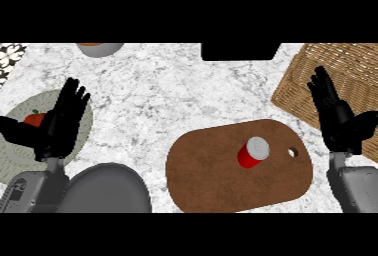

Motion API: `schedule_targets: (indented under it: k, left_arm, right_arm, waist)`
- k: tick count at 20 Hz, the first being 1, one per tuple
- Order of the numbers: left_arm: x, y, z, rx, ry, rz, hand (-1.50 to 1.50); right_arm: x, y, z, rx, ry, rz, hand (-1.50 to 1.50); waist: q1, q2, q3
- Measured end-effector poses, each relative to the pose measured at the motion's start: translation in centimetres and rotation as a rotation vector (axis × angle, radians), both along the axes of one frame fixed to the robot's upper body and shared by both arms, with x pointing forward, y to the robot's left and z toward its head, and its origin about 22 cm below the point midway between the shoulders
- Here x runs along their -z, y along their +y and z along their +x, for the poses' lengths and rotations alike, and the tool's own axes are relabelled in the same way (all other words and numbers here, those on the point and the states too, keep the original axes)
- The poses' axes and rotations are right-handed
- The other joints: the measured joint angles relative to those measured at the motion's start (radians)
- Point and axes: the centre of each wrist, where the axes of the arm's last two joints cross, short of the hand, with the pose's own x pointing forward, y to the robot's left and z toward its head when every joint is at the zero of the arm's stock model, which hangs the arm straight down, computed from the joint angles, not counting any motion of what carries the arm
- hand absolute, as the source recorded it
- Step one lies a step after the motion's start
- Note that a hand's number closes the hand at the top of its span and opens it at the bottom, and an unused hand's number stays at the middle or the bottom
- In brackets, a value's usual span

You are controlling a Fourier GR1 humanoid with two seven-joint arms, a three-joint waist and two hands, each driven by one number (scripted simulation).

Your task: Pick the can from the cutting board and place it in the basket

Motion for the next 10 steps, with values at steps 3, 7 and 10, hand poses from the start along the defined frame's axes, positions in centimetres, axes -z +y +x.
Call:
schedule_targets:
  k: [3, 7, 10]
  left_arm:
    - [-0.2, 0.5, 0.1, 0.005, 0.019, 0.049, 0.00]
    - [-0.3, 1.8, 0.1, 0.030, 0.076, 0.170, 0.00]
    - [-0.2, 1.9, 0.1, 0.059, 0.121, 0.215, 0.00]
  right_arm:
    - [-1.8, 0.0, 1.2, -0.090, -0.076, 0.059, 1.50]
    - [-6.4, 0.6, 3.0, -0.345, -0.263, 0.079, 1.50]
    - [-7.9, 3.4, 2.9, -0.601, -0.369, -0.098, -1.50]
  waist:
    - [0.016, 0.009, 0.009]
    - [0.047, 0.017, 0.015]
    - [0.060, 0.019, 0.015]
